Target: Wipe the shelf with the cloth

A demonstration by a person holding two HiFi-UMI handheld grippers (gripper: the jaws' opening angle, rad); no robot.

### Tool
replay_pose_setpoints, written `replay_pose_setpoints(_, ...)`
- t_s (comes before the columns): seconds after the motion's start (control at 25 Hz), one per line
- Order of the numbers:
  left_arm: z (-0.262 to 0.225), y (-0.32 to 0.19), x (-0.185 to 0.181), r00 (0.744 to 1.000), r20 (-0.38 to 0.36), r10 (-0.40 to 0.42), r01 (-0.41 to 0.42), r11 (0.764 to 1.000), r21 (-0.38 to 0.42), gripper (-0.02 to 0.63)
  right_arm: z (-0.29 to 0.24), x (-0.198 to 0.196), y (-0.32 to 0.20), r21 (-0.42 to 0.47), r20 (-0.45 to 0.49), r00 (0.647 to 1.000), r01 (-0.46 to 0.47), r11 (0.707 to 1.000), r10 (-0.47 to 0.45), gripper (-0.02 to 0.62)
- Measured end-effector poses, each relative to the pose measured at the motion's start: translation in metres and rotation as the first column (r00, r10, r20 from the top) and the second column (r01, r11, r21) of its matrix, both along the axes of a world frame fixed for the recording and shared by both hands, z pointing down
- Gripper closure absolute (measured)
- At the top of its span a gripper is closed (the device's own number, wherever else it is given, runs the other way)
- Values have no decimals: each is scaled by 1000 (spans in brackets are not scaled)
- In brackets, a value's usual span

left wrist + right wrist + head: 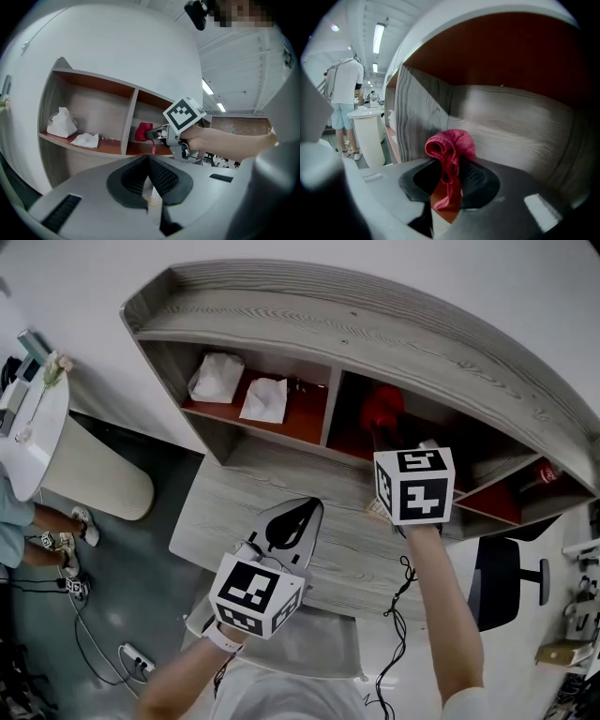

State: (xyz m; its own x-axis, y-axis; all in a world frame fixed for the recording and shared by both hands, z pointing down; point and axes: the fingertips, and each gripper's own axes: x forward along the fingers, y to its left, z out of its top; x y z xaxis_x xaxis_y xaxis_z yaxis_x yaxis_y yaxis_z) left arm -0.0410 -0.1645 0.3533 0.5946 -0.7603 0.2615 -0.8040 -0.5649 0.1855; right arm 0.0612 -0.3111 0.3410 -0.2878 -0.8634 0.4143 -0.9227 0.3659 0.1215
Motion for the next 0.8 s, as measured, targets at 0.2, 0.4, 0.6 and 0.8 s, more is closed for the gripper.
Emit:
replay_pose_setpoints(0.2, 1, -5, -17, 1000, -3, -21, 21, 1000, -4, 600, 13, -31, -26, -72, -15, 998, 65, 995, -66, 486)
replay_pose_setpoints(0.4, 3, -7, -28, 1000, -5, -30, 30, 1000, -7, 600, 25, -42, -42, -102, -63, 995, 65, 993, -72, 486)
replay_pose_setpoints(0.6, 5, -8, -30, 1000, 0, -28, 28, 1000, -11, 600, 35, -41, -50, -127, -105, 991, 66, 990, -80, 486)
replay_pose_setpoints(0.8, 4, -7, -19, 1000, 0, -12, 12, 1000, -11, 600, 40, -36, -52, -132, -159, 984, 65, 989, -86, 486)
